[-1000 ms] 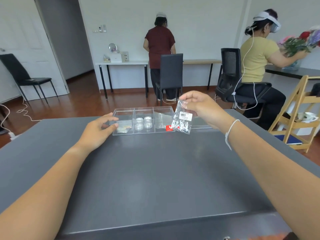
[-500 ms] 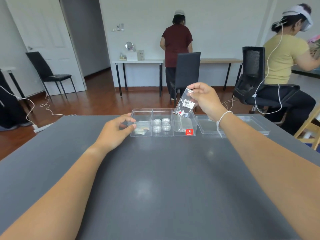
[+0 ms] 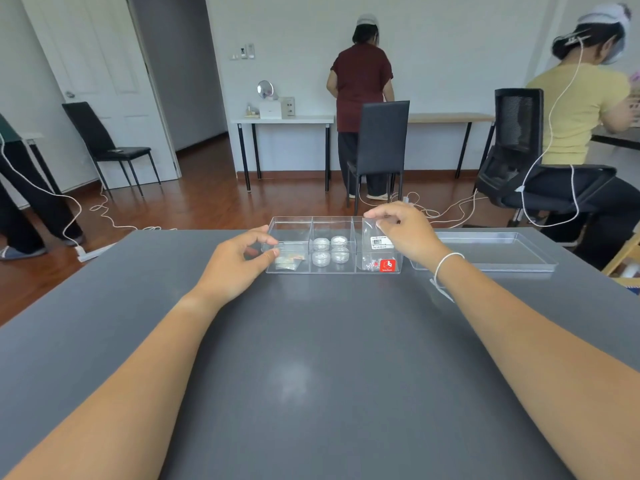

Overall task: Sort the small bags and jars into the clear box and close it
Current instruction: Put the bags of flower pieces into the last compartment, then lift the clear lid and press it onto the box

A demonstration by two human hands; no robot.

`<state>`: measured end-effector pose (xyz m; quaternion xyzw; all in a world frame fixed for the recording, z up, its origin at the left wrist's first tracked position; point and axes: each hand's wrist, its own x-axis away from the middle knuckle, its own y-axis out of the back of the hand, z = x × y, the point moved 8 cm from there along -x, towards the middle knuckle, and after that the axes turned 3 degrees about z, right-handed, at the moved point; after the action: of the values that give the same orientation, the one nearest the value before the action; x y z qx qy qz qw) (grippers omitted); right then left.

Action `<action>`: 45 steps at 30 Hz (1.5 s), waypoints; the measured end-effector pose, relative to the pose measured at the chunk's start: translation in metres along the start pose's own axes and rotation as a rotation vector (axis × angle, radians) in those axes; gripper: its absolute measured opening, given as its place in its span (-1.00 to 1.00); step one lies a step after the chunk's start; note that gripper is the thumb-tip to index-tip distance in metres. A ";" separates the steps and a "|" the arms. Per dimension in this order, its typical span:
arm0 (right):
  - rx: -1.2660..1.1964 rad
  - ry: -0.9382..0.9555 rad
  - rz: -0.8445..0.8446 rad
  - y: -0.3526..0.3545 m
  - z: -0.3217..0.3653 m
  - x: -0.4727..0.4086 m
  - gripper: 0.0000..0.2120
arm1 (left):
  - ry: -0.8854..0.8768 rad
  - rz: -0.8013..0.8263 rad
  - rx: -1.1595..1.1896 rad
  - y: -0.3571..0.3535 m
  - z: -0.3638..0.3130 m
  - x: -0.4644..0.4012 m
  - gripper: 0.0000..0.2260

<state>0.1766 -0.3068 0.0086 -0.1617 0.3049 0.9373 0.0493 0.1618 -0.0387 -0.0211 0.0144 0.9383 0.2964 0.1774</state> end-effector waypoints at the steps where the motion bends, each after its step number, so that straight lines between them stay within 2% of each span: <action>1: 0.022 0.002 -0.019 0.001 -0.001 0.000 -0.74 | 0.001 0.001 0.000 0.000 0.000 0.000 -0.94; 4: 0.113 0.009 -0.060 0.005 0.000 -0.001 -0.76 | 0.004 0.002 0.001 0.000 0.001 0.000 -0.95; 12: 0.236 -0.062 0.031 0.000 -0.007 0.003 -0.75 | 0.007 0.002 0.007 0.000 0.001 0.000 -0.95; 21: 0.153 -0.019 0.006 0.006 -0.010 0.011 -0.77 | -0.010 0.009 -0.002 0.001 -0.004 0.002 -0.91; 26: 0.132 -0.014 -0.077 0.040 -0.014 0.023 -0.80 | -0.023 0.011 -0.011 0.001 -0.006 0.003 -0.92; 32: 0.236 -0.065 -0.193 0.106 -0.051 0.058 -0.84 | -0.034 -0.019 -0.048 0.001 -0.009 0.002 -0.85; 36: 0.335 -0.122 -0.225 0.143 -0.077 0.079 -0.86 | -0.089 -0.134 -0.120 0.009 -0.026 0.005 -0.77; 40: 0.413 -0.153 -0.198 0.162 -0.095 0.094 -0.81 | -0.232 -0.260 -0.279 0.005 -0.069 0.014 -0.76; 42: 0.434 -0.191 -0.168 0.166 -0.103 0.100 -0.78 | -0.334 -0.233 -0.307 -0.019 -0.098 0.021 -0.77; 45: 0.447 -0.219 -0.152 0.170 -0.111 0.104 -0.77 | -0.419 -0.060 -0.342 -0.076 -0.132 0.030 -0.77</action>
<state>0.0767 -0.5100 -0.0156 -0.0669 0.4841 0.8522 0.1868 0.0947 -0.1700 0.0275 0.0177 0.8174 0.4358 0.3763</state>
